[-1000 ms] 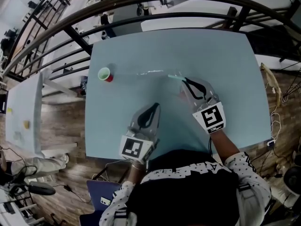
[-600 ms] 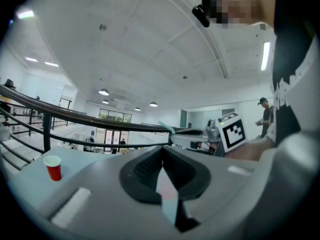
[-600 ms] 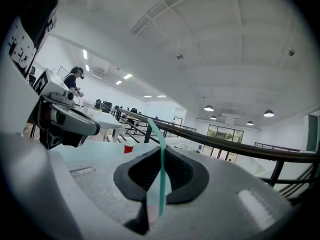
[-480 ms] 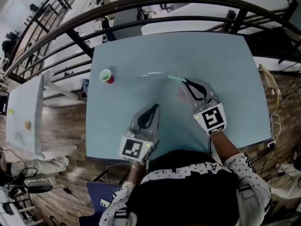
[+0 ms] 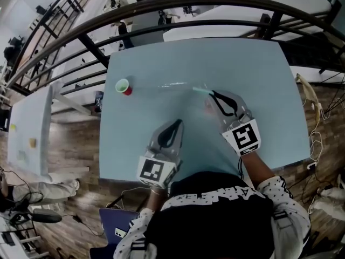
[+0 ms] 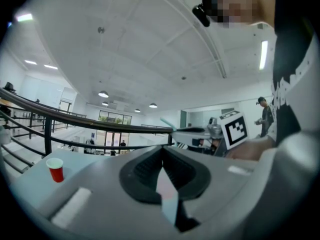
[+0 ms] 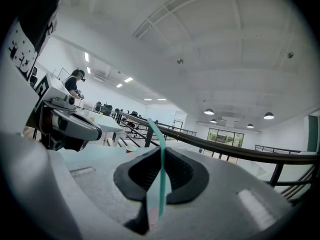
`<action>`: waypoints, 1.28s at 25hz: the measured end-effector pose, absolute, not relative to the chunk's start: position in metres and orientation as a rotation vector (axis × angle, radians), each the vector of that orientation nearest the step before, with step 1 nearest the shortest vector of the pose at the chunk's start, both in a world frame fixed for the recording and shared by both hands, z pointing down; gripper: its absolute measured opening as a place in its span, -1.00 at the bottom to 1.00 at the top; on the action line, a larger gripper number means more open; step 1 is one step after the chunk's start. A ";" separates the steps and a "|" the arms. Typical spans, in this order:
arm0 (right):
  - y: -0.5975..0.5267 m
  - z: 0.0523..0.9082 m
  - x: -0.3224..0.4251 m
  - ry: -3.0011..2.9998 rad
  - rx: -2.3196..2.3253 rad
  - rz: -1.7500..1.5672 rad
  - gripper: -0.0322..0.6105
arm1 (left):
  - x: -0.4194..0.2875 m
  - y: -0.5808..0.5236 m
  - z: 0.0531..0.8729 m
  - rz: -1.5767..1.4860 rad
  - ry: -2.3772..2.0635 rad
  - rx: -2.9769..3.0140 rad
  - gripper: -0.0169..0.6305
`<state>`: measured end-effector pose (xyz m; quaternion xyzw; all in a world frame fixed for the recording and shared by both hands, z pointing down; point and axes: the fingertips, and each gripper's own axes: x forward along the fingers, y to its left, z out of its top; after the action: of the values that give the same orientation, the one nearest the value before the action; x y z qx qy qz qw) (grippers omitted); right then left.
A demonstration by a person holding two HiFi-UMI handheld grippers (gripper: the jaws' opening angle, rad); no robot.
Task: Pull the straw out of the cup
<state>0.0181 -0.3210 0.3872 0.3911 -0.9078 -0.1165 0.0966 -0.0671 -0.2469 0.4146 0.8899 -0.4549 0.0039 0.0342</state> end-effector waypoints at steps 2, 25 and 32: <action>-0.317 0.384 0.018 -2.701 1.157 -0.343 -0.84 | -0.067 -0.245 0.412 0.012 -1.402 2.737 -0.98; -0.296 0.372 0.044 -2.715 1.197 -0.328 -0.84 | -0.047 -0.237 0.399 0.019 -1.388 2.738 -0.98; -0.299 0.370 0.047 -2.709 1.213 -0.324 -0.84 | -0.047 -0.241 0.402 0.030 -1.380 2.772 -0.98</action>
<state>0.0473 -0.2992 0.3704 0.4051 -0.9045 -0.1082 0.0780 -0.0469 -0.2410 0.4019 0.8950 -0.4454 0.0096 0.0225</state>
